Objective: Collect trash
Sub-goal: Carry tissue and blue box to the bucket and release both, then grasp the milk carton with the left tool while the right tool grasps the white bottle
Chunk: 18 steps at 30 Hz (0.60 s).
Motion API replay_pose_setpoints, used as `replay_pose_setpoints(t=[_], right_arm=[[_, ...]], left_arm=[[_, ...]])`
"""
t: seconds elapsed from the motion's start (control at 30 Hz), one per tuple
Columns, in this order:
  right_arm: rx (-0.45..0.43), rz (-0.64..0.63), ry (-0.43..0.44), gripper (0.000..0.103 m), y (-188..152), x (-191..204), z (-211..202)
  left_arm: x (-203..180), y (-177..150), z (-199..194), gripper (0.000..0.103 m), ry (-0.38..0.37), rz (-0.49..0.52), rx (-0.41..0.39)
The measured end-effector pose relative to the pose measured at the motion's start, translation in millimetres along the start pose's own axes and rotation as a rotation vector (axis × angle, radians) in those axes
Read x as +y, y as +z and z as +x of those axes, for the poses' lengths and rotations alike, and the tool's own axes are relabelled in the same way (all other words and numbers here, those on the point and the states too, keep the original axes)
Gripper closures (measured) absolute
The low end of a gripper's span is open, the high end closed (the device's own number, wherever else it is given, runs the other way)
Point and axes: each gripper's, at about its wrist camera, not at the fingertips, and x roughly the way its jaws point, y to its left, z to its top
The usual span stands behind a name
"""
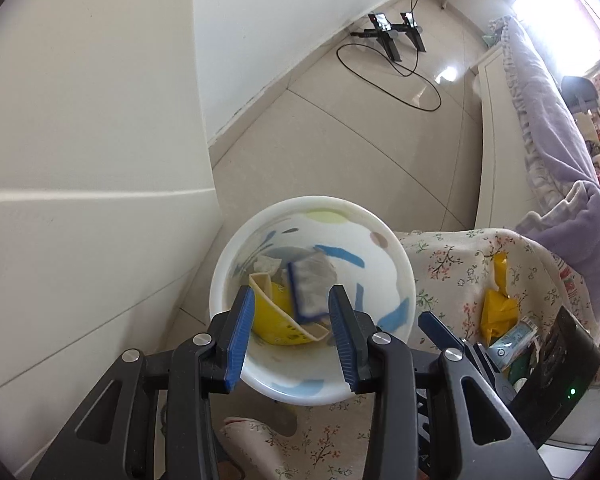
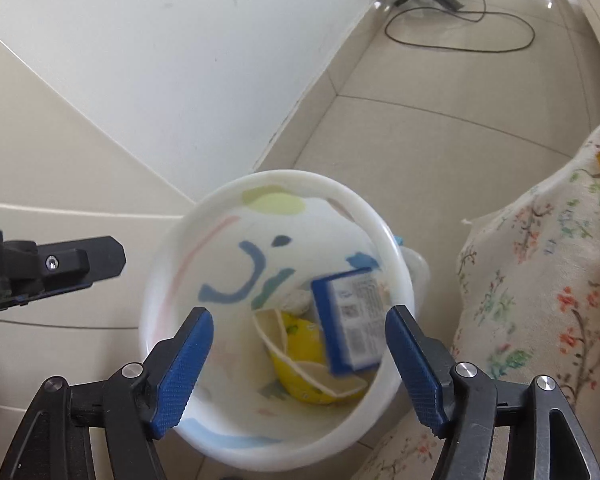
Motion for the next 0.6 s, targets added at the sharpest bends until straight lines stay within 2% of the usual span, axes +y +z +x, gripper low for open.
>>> replay_pose_setpoints(t=[0.23, 0.47, 0.53, 0.6], right_arm=[[-0.08, 0.015, -0.016, 0.027, -14, -28, -63], [-0.208, 0.102, -0.058, 0.027, -46, -82, -163], [-0.261, 0.144, -0.098, 0.027, -57, -102, -195], [-0.312, 0.199, -0.126, 0.026, -68, -121, -222]], left_arm=[[-36, -15, -8, 0.062, -0.04, 0.082, -0.012], [-109, -49, -11, 0.061, -0.097, 0.272, -0.001], [-130, -60, -11, 0.05, -0.106, 0.341, -0.005], [-155, -73, -11, 0.043, -0.09, 0.426, -0.031]])
